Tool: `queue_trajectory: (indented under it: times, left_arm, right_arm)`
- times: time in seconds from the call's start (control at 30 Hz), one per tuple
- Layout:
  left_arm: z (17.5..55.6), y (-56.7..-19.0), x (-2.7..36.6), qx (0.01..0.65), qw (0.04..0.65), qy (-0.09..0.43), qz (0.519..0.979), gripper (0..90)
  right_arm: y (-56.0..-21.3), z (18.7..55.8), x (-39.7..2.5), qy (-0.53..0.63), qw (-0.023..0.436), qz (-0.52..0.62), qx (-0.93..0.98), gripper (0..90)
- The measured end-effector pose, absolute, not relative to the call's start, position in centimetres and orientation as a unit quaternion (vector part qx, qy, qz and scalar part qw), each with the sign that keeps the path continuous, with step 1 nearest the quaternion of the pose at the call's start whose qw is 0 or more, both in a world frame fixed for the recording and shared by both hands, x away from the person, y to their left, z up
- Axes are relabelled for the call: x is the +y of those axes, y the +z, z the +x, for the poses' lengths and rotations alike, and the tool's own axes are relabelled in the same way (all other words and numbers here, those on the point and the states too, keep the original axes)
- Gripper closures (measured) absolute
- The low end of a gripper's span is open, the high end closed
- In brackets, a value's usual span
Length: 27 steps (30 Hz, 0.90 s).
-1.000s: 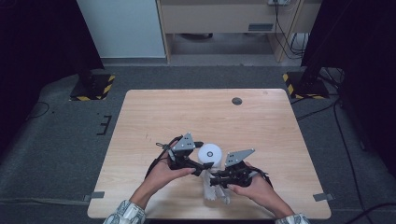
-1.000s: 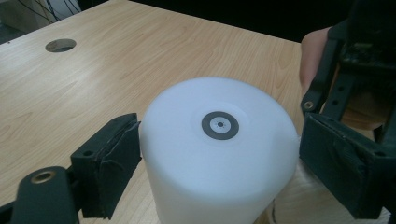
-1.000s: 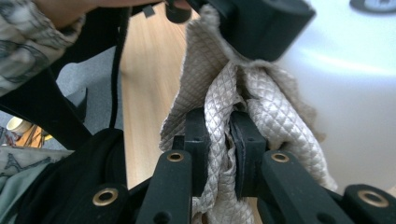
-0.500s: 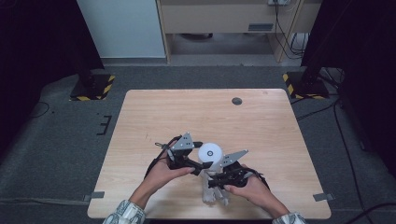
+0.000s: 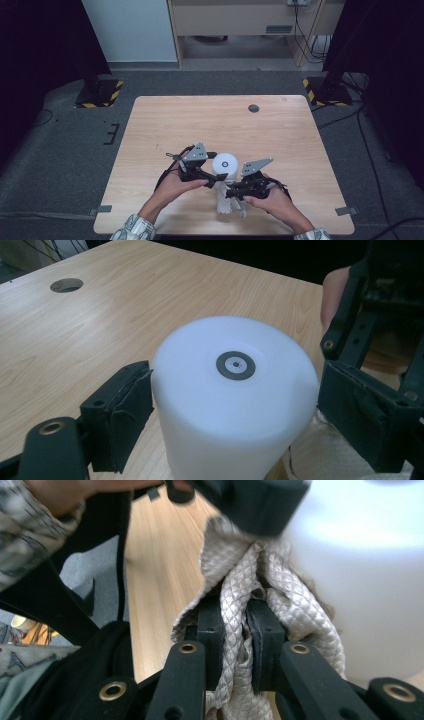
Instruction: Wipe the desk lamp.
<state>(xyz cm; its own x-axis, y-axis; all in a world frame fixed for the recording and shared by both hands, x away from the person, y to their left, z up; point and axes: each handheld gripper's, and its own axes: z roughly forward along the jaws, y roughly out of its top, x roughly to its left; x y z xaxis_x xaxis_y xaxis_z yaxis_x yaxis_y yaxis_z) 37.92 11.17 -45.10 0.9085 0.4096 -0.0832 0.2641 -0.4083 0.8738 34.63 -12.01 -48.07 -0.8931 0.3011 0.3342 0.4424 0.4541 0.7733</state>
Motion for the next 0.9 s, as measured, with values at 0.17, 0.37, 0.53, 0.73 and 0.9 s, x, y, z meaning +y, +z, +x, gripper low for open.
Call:
queue_trajectory:
  times: [0.17, 0.37, 0.53, 0.73, 0.9]
  left_arm:
    - [37.9, -45.1, 11.2, 0.201, 0.506, 0.073, 0.836, 14.4]
    - [37.9, -45.2, 11.1, 0.201, 0.504, 0.073, 0.837, 14.4]
    - [37.9, -45.2, 11.2, 0.2, 0.502, 0.074, 0.838, 14.3]
    - [37.8, -45.3, 11.1, 0.201, 0.5, 0.076, 0.839, 14.2]
    - [37.8, -45.3, 11.1, 0.2, 0.499, 0.076, 0.839, 14.2]
  right_arm:
    - [-47.6, 34.6, -12.5, -0.481, 0.072, -0.217, -0.846, 78.9]
    - [-48.5, 34.9, -12.5, -0.468, 0.075, -0.223, -0.852, 78.9]
    - [-49.3, 35.0, -12.5, -0.453, 0.076, -0.228, -0.858, 79.0]
    - [-48.8, 34.7, -13.0, -0.458, 0.067, -0.225, -0.858, 79.2]
    - [-48.3, 34.6, -14.5, -0.464, 0.053, -0.239, -0.851, 79.3]
